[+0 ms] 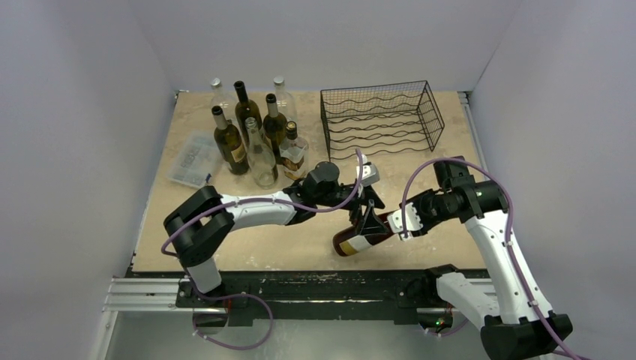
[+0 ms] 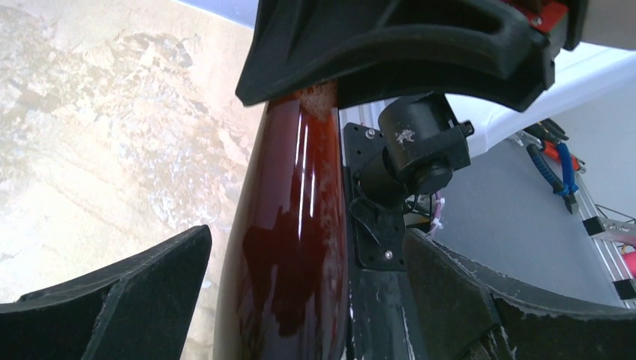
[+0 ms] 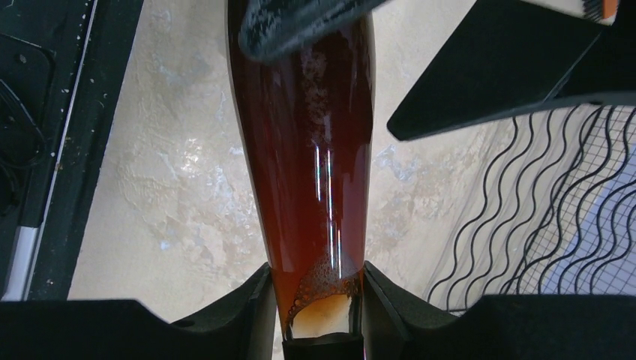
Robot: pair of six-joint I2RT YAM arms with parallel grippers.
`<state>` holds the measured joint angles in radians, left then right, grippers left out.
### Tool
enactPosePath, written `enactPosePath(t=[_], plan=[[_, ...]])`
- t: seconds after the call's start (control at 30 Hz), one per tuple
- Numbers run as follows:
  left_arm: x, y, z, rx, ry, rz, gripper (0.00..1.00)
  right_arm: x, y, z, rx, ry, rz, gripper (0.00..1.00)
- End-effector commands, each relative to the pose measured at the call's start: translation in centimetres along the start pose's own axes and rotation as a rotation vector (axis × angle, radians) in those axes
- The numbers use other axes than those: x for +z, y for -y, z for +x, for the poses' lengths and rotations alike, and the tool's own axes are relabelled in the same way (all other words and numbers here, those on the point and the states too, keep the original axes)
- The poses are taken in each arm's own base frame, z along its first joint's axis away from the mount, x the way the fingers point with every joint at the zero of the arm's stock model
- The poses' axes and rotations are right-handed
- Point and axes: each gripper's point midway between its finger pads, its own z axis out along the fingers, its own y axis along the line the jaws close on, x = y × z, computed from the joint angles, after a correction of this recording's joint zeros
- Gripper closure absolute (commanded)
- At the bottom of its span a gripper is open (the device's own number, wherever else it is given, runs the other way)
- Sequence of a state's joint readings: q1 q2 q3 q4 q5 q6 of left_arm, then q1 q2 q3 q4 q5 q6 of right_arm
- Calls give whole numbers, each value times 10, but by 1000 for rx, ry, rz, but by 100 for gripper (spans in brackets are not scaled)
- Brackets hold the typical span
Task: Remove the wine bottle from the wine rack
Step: Pick up the wine bottle from the wine rack.
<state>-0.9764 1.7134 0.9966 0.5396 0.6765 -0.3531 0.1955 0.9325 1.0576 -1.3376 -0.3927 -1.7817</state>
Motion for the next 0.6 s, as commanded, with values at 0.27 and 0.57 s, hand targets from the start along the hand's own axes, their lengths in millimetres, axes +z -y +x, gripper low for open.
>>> enactPosePath(t=[0.27,0.57], plan=[[32,12,-30,8,86,166,1,-20,49,-47,-146,205,236,100],[49,15,-24,-50,67,248,4,-22,52,-51,-157,221,251,100]])
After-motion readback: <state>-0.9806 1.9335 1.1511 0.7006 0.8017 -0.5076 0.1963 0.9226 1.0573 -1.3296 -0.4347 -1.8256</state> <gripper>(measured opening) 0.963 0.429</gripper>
